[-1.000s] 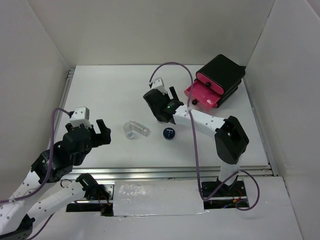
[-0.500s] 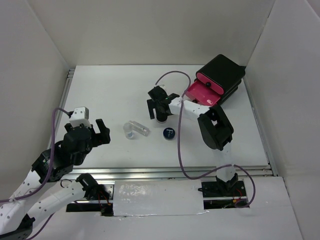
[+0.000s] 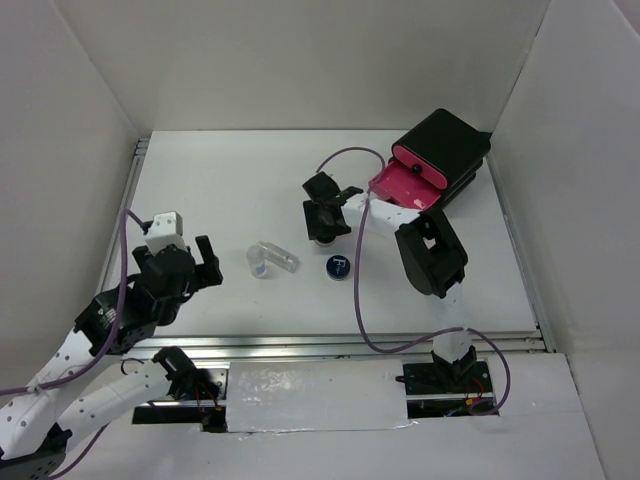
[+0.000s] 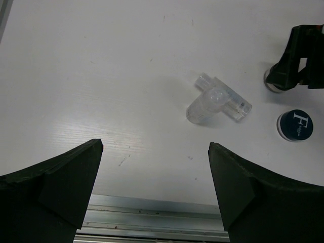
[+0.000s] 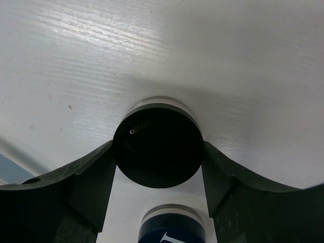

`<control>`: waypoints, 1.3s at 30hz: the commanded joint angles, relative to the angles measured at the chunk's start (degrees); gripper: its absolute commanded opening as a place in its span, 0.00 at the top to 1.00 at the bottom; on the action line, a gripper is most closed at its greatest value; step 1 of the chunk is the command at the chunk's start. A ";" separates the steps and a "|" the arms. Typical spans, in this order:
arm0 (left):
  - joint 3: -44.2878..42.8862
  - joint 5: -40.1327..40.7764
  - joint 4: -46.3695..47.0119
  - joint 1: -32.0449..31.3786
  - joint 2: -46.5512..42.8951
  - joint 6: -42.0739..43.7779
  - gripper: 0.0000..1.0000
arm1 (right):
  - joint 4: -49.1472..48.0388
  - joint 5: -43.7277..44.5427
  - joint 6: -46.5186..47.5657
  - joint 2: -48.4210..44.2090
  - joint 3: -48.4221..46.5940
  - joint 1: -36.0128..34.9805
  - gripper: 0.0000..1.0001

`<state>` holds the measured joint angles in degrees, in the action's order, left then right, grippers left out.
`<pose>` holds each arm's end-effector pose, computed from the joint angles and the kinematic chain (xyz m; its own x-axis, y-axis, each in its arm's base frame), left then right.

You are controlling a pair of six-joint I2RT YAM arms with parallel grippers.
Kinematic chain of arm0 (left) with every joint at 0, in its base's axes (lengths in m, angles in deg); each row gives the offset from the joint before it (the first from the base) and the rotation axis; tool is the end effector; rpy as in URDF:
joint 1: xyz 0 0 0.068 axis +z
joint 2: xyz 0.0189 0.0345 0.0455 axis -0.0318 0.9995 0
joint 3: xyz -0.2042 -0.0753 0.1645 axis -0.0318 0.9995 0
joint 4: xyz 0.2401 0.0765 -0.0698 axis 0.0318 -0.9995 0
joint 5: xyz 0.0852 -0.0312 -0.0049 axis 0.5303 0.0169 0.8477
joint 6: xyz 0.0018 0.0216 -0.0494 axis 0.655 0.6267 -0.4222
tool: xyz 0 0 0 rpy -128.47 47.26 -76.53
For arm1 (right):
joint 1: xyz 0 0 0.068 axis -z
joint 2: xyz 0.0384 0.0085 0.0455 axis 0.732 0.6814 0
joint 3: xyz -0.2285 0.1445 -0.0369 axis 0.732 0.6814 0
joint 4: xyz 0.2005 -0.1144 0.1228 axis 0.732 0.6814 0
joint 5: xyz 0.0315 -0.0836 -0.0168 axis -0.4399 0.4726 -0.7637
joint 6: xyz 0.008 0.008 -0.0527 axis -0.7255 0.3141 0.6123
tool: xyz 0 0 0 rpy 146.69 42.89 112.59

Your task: Organize the makeup

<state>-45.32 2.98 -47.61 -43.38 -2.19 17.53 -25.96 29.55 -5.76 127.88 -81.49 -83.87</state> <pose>0.0962 -0.0545 0.3478 -0.3700 -0.3154 -0.8738 -0.1759 0.9474 -0.2674 0.3608 0.2616 0.1728 -0.8365 -0.1799 -0.5176 -0.2236 0.9744 0.0226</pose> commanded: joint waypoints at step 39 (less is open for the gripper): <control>-1.88 -17.49 8.34 24.42 12.70 6.42 0.01 | 7.90 17.41 -4.23 -14.46 -5.39 19.86 0.00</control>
<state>-47.40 -13.48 -41.67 -19.23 10.92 22.40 -17.15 46.14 -9.86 118.25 -88.25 -64.02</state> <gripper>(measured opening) 0.993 0.998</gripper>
